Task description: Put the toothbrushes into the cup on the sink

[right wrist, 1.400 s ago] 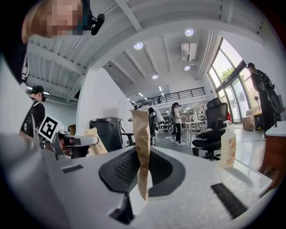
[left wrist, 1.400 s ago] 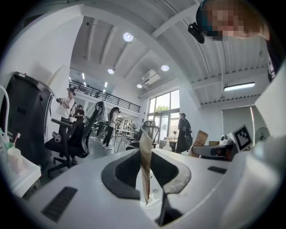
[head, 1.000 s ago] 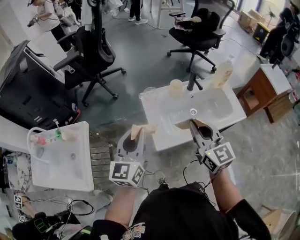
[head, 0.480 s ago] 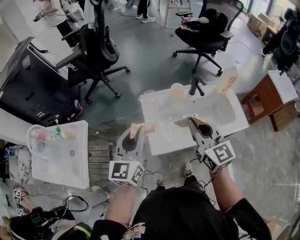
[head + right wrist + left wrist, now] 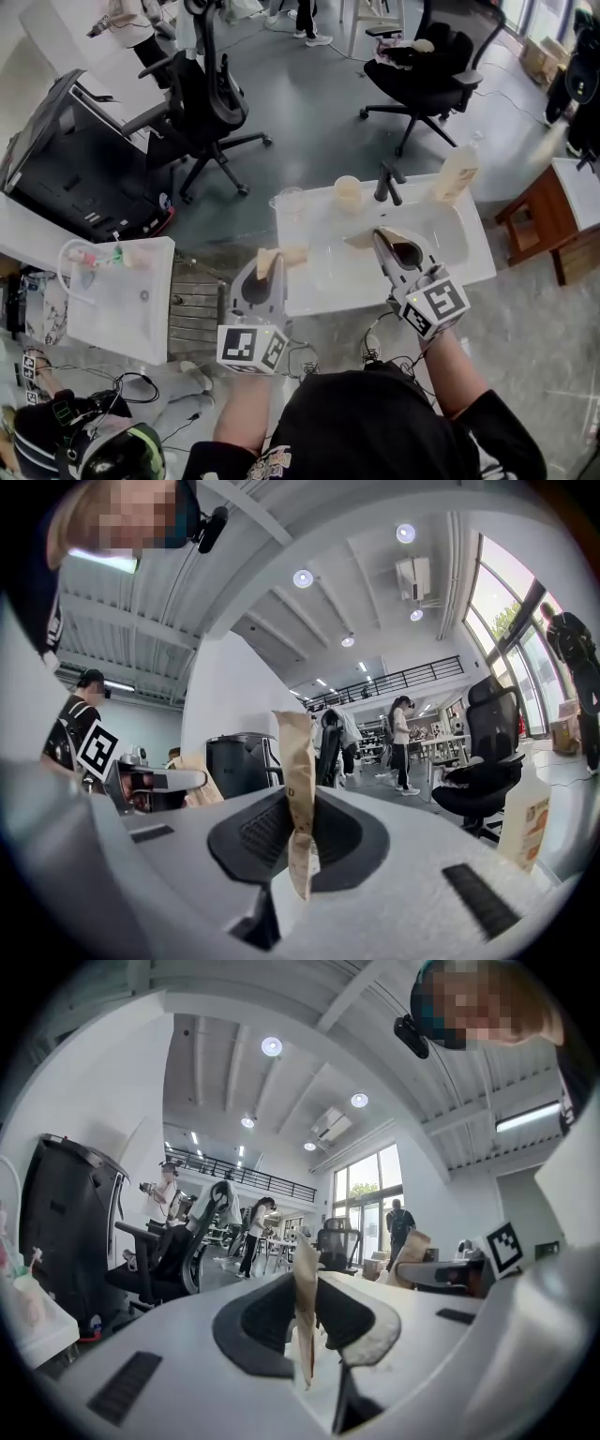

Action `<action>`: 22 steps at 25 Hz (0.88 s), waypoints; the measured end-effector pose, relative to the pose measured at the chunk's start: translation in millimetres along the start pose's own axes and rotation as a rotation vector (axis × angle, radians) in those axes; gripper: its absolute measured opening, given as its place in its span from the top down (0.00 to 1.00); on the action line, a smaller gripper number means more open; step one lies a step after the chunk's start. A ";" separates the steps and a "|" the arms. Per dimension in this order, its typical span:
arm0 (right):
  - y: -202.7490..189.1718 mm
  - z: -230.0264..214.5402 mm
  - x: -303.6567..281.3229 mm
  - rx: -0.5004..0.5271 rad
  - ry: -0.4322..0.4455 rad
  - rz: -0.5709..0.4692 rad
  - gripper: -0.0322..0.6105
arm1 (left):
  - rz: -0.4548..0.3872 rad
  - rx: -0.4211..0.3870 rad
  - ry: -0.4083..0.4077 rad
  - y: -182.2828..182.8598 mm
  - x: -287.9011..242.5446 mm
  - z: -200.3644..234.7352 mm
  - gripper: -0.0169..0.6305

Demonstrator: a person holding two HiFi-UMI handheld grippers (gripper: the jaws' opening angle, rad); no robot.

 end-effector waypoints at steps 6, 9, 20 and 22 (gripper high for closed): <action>1.2 -20.2 0.2 0.002 0.044 -0.005 0.88 | 0.001 -0.008 0.040 2.2 -6.0 -19.5 0.88; 0.8 -25.7 -3.1 -0.002 0.055 -0.003 0.88 | 0.010 -0.012 0.049 2.6 -7.9 -22.4 0.88; 0.8 -21.7 -32.4 0.006 0.053 0.009 0.88 | 0.009 -0.010 0.029 -0.9 -13.3 5.2 0.88; 1.8 -28.3 -32.2 0.009 0.054 0.011 0.88 | 0.018 -0.008 0.028 -1.5 -16.4 -0.5 0.88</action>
Point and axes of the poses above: the fingertips, and each gripper's own axes: x backward along the fingers, z to its left, y out of its top, the point moved 10 cm from there along x, backward along the fingers, and after that the axes turned 7 degrees about y, right-handed, at the moved point
